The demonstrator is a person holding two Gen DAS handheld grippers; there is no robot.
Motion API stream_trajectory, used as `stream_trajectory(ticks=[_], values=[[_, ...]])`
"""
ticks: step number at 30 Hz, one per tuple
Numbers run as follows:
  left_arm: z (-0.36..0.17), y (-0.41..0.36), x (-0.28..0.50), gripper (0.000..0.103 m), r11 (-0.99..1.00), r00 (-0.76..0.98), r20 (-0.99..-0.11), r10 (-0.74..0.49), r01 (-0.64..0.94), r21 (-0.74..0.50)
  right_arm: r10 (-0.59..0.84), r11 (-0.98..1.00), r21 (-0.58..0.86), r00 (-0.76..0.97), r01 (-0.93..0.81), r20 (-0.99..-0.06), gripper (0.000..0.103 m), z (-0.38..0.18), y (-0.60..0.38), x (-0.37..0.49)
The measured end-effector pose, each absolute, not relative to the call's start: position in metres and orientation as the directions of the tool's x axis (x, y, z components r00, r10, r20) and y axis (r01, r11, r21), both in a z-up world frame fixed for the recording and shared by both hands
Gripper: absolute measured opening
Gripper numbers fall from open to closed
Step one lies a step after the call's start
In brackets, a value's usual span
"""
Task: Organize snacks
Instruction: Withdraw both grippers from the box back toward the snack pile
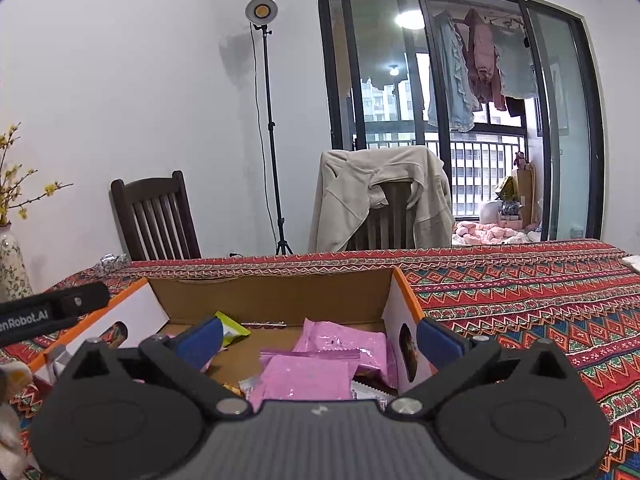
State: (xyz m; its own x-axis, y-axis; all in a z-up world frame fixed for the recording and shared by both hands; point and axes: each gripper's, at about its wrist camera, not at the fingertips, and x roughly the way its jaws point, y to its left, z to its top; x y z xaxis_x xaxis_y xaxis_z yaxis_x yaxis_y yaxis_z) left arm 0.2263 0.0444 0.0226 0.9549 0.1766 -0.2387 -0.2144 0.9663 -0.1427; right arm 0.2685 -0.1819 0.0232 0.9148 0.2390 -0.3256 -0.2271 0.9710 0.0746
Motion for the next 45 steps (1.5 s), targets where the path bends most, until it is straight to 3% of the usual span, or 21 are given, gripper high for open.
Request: stream_trajectory(ticks=[8,24,34,45], values=[[0.046,0.053,0.207,0.103,0.952,0.958,-0.233,0.170,-0.221,-0.213,0.231,0.973,0.055,0.923,-0.225,-0.308,0.103,0.042,-0.183,0.256],[0.043,0.071,0.110,0.103,0.966,0.952,-0.252,0.176,-0.216,-0.141,0.273,0.961,0.046,0.912,-0.272,-0.305,0.103,0.058,-0.186,0.173],[0.013,0.081,0.075,0.103,0.975,0.924,-0.340,0.176,-0.212,-0.071,0.293,0.956,0.086,0.877,-0.282,-0.381,0.103,0.034,-0.194,0.146],[-0.009,0.092,0.073,0.103,0.976,0.911,-0.377,0.164,-0.205,-0.072,0.307,0.948,0.065,0.841,-0.312,-0.446,0.103,0.012,-0.179,0.136]])
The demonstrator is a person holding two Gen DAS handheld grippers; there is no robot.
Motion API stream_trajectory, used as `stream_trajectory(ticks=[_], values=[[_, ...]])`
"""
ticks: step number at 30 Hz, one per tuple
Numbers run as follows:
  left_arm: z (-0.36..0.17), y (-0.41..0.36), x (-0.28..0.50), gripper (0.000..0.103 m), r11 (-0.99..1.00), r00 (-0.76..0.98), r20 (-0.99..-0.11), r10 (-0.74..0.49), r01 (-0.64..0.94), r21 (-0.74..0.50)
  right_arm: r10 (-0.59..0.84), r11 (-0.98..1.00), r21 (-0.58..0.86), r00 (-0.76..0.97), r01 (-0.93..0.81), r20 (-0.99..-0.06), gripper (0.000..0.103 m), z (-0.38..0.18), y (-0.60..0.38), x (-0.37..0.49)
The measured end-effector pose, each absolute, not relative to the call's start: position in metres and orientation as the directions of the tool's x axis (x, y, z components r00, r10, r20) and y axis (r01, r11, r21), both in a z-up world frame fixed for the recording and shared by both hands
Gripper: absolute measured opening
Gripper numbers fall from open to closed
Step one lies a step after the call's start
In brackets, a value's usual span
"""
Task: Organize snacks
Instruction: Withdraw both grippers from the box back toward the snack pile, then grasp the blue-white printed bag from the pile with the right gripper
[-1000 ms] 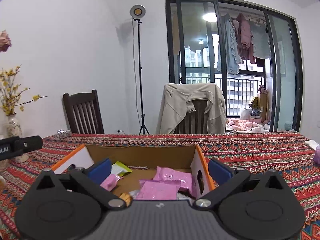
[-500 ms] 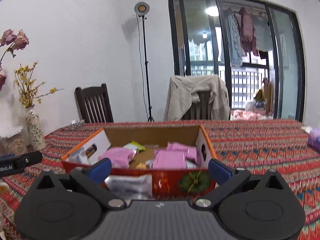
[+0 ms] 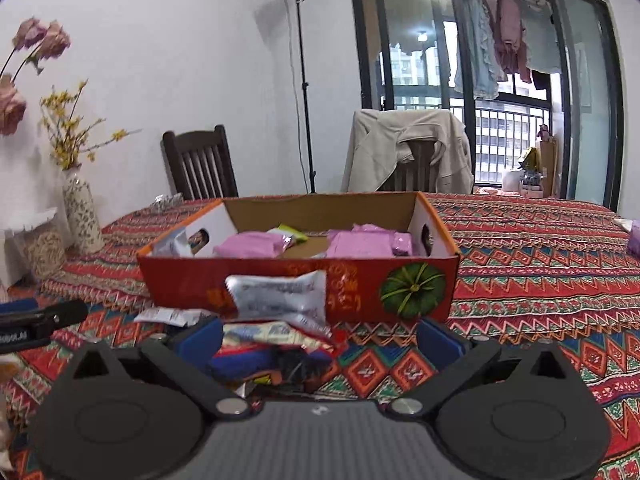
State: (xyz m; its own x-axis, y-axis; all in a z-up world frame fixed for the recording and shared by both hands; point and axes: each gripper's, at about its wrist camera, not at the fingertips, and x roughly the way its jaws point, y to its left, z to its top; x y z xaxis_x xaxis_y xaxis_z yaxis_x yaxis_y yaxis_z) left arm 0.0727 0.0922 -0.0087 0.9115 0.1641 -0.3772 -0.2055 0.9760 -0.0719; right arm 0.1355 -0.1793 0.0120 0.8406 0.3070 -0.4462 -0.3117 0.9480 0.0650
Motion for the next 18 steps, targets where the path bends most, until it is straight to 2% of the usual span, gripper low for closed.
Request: stream_trajectory(ticks=[11,14,18], values=[[-0.026,0.110,0.085,0.103,0.969,0.887,-0.444,0.127,-0.207,-0.137,0.323,0.937,0.039,0.818,-0.347,-0.476,0.103,0.013,-0.153,0.147],[-0.027,0.112,0.084,0.103,0.967,0.891,-0.441,0.113,-0.200,-0.155,0.339,0.931,0.051,0.801,-0.362,-0.493,0.103,0.015,-0.144,0.158],[-0.027,0.117,0.082,0.103,0.961,0.897,-0.433,0.092,-0.194,-0.197,0.311,0.928,-0.001,0.779,-0.372,-0.545,0.103,0.011,-0.124,0.178]])
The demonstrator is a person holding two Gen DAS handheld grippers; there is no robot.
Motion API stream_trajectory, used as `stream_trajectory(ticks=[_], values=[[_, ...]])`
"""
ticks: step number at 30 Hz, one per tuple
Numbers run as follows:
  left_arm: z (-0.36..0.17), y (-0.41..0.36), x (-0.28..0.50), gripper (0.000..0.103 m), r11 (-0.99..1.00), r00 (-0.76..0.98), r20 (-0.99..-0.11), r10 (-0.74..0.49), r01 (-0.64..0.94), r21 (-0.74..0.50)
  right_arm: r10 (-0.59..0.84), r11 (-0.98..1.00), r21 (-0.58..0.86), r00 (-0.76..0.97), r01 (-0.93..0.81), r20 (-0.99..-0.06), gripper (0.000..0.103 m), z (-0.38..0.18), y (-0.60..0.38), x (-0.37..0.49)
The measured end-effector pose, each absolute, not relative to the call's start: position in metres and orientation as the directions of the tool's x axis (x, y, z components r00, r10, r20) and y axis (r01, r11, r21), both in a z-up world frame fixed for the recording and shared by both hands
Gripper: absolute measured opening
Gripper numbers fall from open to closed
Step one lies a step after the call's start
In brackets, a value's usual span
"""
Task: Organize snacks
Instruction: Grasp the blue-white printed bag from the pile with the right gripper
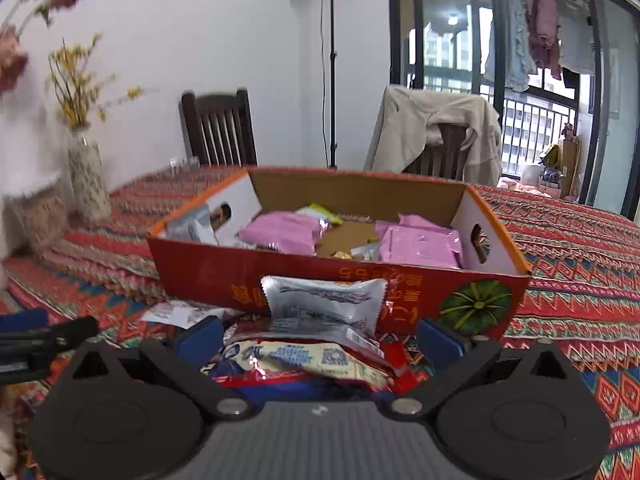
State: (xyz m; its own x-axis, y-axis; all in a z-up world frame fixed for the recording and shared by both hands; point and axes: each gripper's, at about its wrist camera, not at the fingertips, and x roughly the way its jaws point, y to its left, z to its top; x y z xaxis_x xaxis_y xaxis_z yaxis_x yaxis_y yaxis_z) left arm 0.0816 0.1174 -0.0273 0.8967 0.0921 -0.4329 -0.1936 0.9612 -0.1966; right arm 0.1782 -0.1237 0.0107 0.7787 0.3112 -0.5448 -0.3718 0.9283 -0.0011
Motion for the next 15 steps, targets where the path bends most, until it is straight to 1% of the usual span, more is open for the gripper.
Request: stream_trajectory(ticks=[4,7,15], values=[[-0.028,0.120,0.081,0.103,0.957,0.900,-0.430,0.075,-0.186,-0.221,0.315,0.921,0.011,0.727,-0.390,-0.610,0.103,0.000,-0.112,0.197],[-0.028,0.120,0.080,0.103,0.958,0.903,-0.426,0.065,-0.176,-0.227,0.294,0.923,-0.002,0.709,-0.384,-0.641,0.103,-0.014,-0.106,0.203],[-0.028,0.117,0.081,0.103,0.961,0.901,-0.431,0.057,-0.166,-0.219,0.290,0.923,-0.021,0.729,-0.385,-0.620,0.103,-0.028,-0.100,0.200]])
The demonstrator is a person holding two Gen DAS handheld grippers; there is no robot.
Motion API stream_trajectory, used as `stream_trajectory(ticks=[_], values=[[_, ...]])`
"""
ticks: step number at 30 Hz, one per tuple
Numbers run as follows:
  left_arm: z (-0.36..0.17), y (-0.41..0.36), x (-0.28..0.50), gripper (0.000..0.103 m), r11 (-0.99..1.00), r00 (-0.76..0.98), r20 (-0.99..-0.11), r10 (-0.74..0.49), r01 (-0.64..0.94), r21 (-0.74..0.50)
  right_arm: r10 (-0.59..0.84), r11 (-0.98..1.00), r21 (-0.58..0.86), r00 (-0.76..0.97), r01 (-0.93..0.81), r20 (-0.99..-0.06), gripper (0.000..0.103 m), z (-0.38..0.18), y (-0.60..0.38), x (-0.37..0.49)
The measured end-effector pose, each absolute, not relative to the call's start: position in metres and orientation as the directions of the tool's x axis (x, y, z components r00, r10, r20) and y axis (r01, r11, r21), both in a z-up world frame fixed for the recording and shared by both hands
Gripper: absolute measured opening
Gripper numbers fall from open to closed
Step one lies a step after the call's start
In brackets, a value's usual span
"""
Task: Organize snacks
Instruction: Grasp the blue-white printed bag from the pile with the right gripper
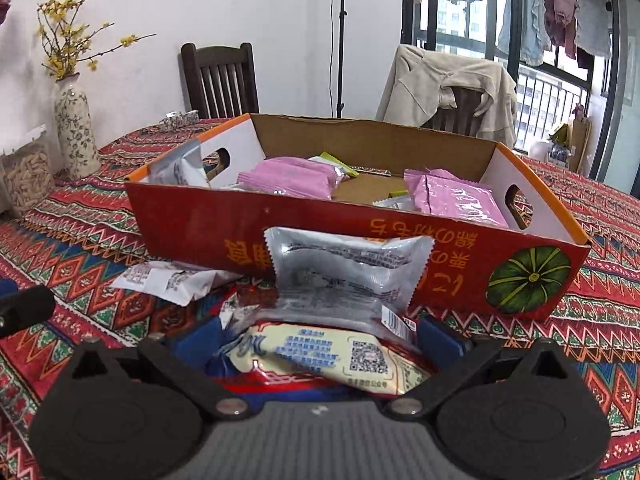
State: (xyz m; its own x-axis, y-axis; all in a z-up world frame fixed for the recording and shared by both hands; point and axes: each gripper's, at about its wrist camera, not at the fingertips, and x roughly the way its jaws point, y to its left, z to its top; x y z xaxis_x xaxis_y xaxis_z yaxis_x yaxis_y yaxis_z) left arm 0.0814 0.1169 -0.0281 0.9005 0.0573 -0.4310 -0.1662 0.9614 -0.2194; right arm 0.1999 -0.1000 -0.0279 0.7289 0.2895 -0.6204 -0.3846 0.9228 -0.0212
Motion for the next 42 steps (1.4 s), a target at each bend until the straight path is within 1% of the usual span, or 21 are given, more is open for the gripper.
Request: stream_trajectory(ticks=[8,10,13,19,25,33,37,42], values=[[-0.029,0.118,0.083,0.103,0.960,0.896,-0.440,0.058,-0.172,-0.223,0.287,0.908,-0.064,0.725,-0.414,-0.626,0.103,-0.028,-0.095,0.196],[-0.029,0.119,0.082,0.103,0.958,0.896,-0.440,0.057,-0.173,-0.228,0.299,0.905,-0.058,0.726,-0.422,-0.619,0.100,-0.027,-0.097,0.192],[-0.030,0.120,0.083,0.103,0.957,0.894,-0.445,0.055,-0.174,-0.232,0.323,0.900,-0.047,0.734,-0.434,-0.597,0.096,-0.024,-0.102,0.181],[-0.030,0.120,0.084,0.103,0.955,0.887,-0.456,0.069,-0.191,-0.228,0.345,0.907,-0.028,0.781,-0.420,-0.520,0.096,-0.011,-0.121,0.158],[-0.030,0.119,0.086,0.103,0.954,0.880,-0.468,0.082,-0.206,-0.220,0.307,0.935,-0.022,0.838,-0.354,-0.451,0.096,0.002,-0.152,0.150],[-0.032,0.118,0.090,0.103,0.953,0.865,-0.492,0.098,-0.225,-0.205,0.189,0.979,0.015,0.888,-0.202,-0.418,0.096,0.004,-0.209,0.163],[-0.032,0.118,0.090,0.103,0.952,0.861,-0.498,0.108,-0.234,-0.197,0.186,0.983,0.074,0.894,-0.171,-0.408,0.096,0.000,-0.228,0.167],[-0.032,0.117,0.091,0.103,0.952,0.856,-0.502,0.122,-0.244,-0.185,0.209,0.978,0.100,0.891,-0.184,-0.403,0.096,-0.006,-0.230,0.168]])
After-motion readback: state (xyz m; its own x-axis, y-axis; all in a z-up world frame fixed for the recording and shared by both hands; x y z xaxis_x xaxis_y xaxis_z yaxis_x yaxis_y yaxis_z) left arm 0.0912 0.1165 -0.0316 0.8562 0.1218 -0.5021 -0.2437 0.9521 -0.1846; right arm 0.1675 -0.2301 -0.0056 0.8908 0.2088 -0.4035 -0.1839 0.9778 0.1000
